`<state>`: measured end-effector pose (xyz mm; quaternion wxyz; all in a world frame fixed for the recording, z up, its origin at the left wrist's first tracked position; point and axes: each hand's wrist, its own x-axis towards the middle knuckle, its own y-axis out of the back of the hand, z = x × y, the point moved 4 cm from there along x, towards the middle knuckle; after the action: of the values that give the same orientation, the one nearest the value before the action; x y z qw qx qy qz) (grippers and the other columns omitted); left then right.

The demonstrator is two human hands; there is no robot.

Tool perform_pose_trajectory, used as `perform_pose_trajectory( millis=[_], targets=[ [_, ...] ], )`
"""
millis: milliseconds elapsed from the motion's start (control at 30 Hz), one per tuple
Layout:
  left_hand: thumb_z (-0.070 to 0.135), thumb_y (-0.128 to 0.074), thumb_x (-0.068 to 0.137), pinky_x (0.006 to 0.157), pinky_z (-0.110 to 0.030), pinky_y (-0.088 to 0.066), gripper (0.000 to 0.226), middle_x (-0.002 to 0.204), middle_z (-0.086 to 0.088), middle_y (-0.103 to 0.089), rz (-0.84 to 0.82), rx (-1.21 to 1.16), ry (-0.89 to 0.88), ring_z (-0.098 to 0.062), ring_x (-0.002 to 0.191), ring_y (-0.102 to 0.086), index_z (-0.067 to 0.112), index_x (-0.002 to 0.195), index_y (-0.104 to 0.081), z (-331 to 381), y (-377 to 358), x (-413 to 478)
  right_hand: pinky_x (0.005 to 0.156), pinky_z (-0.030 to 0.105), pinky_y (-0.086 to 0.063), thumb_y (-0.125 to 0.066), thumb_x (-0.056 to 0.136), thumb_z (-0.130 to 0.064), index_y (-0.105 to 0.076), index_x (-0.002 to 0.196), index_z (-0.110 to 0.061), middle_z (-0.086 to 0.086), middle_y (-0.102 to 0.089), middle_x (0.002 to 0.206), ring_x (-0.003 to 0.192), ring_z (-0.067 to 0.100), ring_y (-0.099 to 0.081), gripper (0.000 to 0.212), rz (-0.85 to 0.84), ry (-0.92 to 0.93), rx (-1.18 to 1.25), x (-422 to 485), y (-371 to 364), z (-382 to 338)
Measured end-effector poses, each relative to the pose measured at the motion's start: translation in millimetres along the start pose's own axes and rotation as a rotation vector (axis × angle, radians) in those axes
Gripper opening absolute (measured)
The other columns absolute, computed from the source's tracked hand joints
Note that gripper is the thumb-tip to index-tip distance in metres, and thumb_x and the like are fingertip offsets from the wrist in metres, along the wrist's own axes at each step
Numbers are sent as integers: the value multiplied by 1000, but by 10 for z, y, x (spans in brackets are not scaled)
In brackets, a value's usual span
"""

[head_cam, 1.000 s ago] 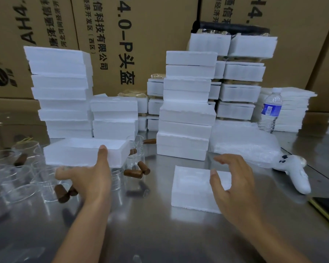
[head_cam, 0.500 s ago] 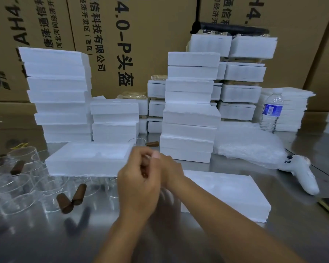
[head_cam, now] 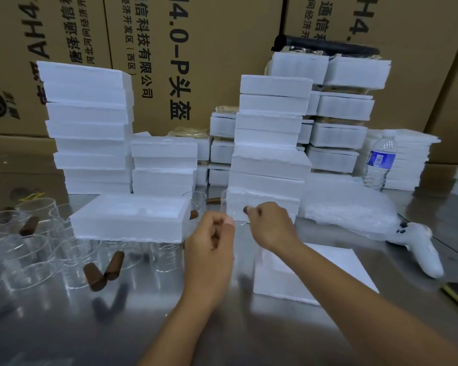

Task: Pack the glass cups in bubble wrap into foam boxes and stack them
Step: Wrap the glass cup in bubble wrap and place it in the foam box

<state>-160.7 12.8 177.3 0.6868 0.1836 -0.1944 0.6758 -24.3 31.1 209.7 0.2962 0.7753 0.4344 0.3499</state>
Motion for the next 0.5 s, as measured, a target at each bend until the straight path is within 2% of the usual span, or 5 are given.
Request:
perform_pose_trajectory(
  millis=[67, 167, 333, 400, 500],
  targets=[
    [21, -50, 97, 47, -18, -44, 19, 58, 6, -54, -8, -154, 175, -9, 48, -54, 26, 79, -57, -41, -36, 21, 73, 25, -44, -37, 99, -29, -63, 73, -12, 2, -68, 87, 88, 21, -62, 40, 65, 49, 166, -39, 186, 109],
    [38, -51, 93, 50, -25, -53, 20, 83, -6, -62, -88, -395, 416, -14, 59, -67, 18, 95, -56, -39, -133, 25, 56, 6, -34, -36, 101, -30, -67, 82, -21, -12, -55, 68, 62, -4, -50, 38, 21, 103, 431, -152, 428, 234],
    [64, -62, 59, 69, -36, -58, 76, 121, -7, -62, -285, -596, 513, -25, 97, -70, 25, 124, -51, 9, -270, -51, 78, 25, -41, -34, 100, -34, -70, 70, -27, -13, -48, 55, 59, 2, -46, 48, -246, 161, 568, -332, 620, 374],
    [62, -74, 60, 73, -38, -58, 82, 122, -8, -65, -346, -700, 572, -31, 104, -67, 24, 128, -51, 32, -322, -80, 82, 25, -42, -33, 99, -36, -72, 68, -30, -12, -47, 55, 60, 2, -46, 50, -312, 167, 530, -348, 642, 438],
    [47, -78, 68, 75, -35, -58, 66, 114, -10, -69, -394, -746, 615, -36, 103, -66, 20, 125, -59, 5, -375, -109, 78, 26, -40, -38, 95, -44, -71, 84, -11, -11, -51, 58, 63, 5, -47, 48, -353, 170, 457, -312, 655, 571]
  ],
)
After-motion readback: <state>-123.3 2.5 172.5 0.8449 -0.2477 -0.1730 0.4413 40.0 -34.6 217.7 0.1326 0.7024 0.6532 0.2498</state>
